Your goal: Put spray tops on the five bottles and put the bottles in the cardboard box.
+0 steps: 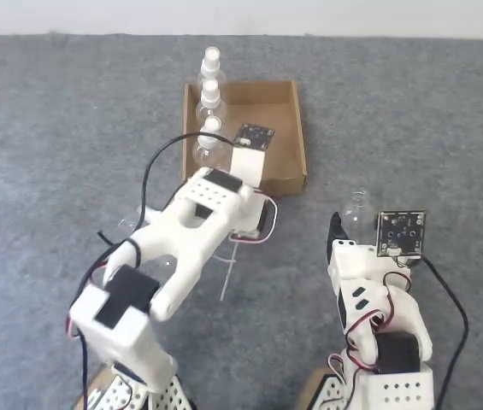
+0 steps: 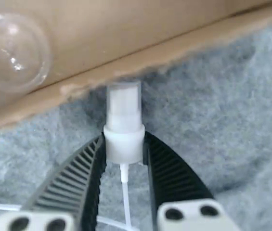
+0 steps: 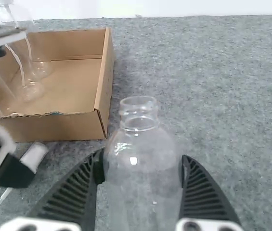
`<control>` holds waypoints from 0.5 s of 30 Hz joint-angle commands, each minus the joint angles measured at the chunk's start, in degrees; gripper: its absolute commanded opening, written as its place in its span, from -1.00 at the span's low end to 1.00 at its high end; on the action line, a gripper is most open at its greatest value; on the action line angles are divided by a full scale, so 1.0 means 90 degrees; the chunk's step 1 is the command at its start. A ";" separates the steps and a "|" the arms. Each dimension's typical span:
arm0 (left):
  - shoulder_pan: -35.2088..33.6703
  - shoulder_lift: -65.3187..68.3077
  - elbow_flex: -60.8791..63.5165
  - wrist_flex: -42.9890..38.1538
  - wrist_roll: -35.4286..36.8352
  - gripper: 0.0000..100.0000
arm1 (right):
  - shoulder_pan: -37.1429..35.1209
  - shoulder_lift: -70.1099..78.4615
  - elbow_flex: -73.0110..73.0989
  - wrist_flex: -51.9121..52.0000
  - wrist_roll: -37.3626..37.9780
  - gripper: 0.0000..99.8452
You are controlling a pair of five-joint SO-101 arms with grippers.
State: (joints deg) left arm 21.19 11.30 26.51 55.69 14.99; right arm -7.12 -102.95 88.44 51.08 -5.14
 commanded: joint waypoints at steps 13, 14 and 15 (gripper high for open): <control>0.0068 -0.2315 0.1480 0.0283 -0.2188 -0.98 | 0.0093 -0.0103 -0.0039 -0.0151 -0.0020 -0.80; 0.0068 -0.2315 0.1480 0.0332 -0.2471 -0.98 | 0.0093 -0.0103 -0.0039 -0.0151 -0.0020 -0.80; 0.0068 -0.2315 0.1480 0.0381 -0.2764 -0.98 | 0.0093 -0.0103 -0.0039 -0.0151 -0.0020 -0.80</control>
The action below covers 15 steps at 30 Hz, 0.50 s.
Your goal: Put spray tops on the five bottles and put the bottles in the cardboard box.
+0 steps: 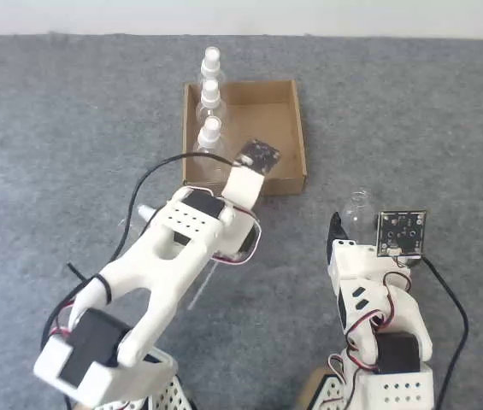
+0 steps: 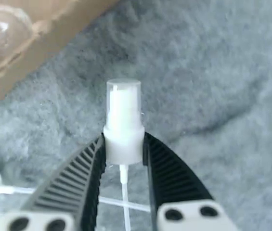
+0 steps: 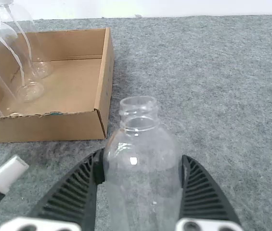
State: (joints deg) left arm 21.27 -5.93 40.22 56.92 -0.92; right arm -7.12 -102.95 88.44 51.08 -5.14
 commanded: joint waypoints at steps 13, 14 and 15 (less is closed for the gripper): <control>0.0010 -0.0381 -0.0054 0.0821 -0.1602 -0.55 | 0.0093 -0.0103 -0.0039 -0.0151 -0.0020 -0.80; 0.0010 -0.0381 -0.0063 0.0821 -0.1602 -0.55 | 0.0093 -0.0103 -0.0039 -0.0151 -0.0020 -0.80; 0.0020 -0.0381 -0.0083 0.0850 -0.1621 -0.56 | 0.0093 -0.0103 -0.0039 -0.0151 -0.0020 -0.80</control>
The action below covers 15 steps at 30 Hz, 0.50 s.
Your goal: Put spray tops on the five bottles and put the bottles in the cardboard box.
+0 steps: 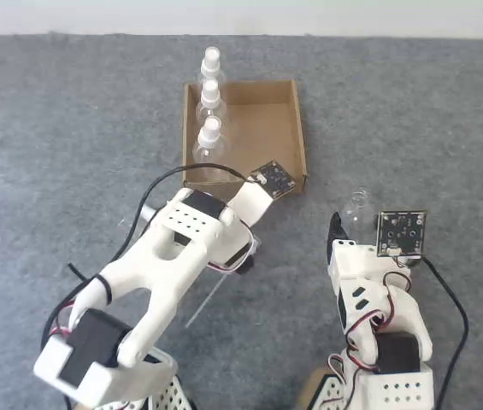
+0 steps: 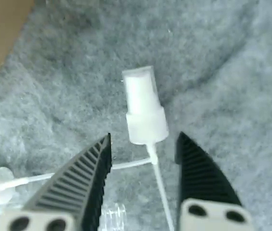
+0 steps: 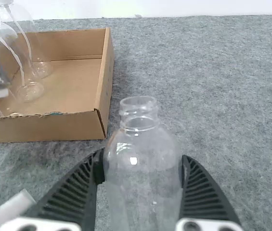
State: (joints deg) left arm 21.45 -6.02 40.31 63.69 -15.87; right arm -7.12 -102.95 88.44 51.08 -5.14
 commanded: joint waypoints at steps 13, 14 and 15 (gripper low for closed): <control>0.0039 0.1026 -0.1255 0.0469 0.0430 -0.60 | 0.0073 -0.0103 -0.0039 -0.0151 -0.0020 -0.80; 0.0039 0.1182 -0.1382 0.0479 0.0518 -0.60 | 0.0073 -0.0103 -0.0039 -0.0151 -0.0020 -0.80; 0.0049 0.1338 -0.1499 0.0479 0.0567 -0.61 | 0.0063 -0.0103 -0.0039 -0.0151 -0.0020 -0.80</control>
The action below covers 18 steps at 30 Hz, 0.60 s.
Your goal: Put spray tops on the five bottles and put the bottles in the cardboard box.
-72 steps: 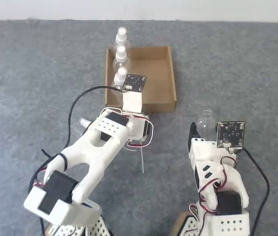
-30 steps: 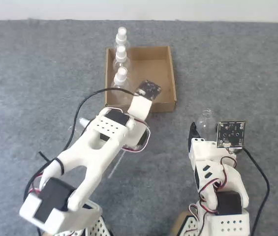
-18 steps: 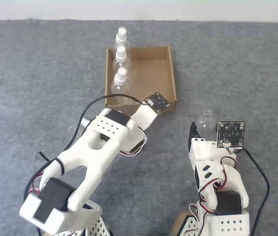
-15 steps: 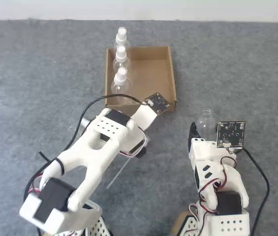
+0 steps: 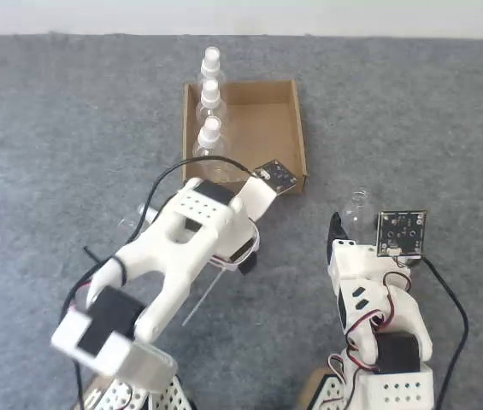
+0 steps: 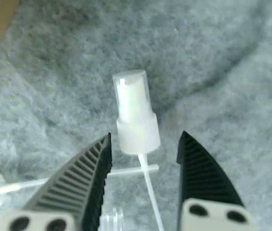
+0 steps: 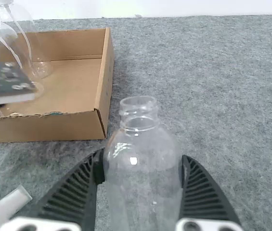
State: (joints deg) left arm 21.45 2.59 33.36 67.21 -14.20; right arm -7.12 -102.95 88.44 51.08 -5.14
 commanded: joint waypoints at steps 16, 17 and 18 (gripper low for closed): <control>0.0801 0.0488 -0.1099 0.0479 0.0889 -0.98 | 0.0083 -0.0103 -0.0039 -0.0151 -0.0020 -0.80; 0.0781 0.0313 -0.0991 0.0449 0.0928 -0.98 | 0.0083 -0.0103 -0.0039 -0.0151 -0.0020 -0.80; 0.0762 0.0117 -0.0874 0.0430 0.0928 -0.98 | 0.0083 -0.0103 -0.0039 -0.0151 -0.0020 -0.80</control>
State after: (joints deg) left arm 27.96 11.03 25.45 70.73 -7.78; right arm -7.12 -102.95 88.44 51.08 -5.14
